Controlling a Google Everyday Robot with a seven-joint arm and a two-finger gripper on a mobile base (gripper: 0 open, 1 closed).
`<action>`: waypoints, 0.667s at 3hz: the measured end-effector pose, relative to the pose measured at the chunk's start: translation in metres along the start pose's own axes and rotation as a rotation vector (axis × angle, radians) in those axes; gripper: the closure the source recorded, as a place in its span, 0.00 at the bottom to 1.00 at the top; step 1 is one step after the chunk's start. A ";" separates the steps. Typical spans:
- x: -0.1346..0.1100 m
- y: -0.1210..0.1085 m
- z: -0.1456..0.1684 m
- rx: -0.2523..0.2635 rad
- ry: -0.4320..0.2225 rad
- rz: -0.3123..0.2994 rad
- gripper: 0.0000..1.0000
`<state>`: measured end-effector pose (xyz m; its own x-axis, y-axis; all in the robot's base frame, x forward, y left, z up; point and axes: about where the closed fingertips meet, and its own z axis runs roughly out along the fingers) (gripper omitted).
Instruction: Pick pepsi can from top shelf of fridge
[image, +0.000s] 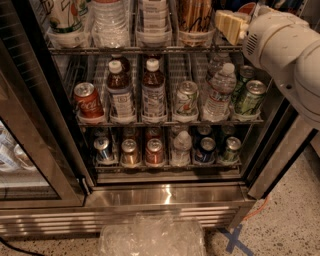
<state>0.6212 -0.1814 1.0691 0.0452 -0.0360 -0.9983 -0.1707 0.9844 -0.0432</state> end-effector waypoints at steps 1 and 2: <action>0.001 -0.008 0.010 0.023 -0.009 -0.006 0.33; 0.001 -0.015 0.019 0.046 -0.015 -0.006 0.31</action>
Offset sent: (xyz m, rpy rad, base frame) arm 0.0412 -0.0189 -0.0021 0.0046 -0.0149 -0.0799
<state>0.6428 -0.1927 1.0691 0.0613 -0.0399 -0.9973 -0.1245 0.9911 -0.0473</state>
